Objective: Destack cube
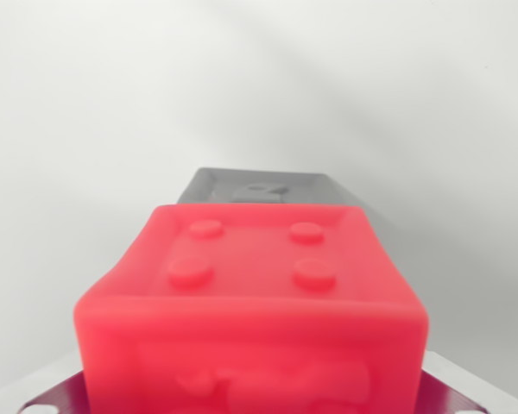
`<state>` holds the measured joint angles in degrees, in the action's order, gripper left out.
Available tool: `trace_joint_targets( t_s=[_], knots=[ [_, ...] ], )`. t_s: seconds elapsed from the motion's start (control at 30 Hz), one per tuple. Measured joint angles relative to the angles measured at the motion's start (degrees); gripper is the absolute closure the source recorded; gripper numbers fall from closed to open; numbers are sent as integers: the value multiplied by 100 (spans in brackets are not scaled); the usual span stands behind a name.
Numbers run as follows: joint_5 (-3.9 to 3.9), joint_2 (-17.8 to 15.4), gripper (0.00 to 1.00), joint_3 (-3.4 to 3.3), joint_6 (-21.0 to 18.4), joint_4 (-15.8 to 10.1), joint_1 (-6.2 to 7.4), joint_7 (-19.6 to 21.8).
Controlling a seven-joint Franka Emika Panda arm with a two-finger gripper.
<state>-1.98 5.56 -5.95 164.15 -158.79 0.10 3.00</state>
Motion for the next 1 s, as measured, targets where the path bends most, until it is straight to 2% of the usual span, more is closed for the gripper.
trace_joint_targets(
  t_s=[0.57,1.0],
  knots=[
    [225,-663,100,-34,-604,-38,-9,161],
    [346,-1306,100,-36,-1235,-37,-34,248]
  ],
)
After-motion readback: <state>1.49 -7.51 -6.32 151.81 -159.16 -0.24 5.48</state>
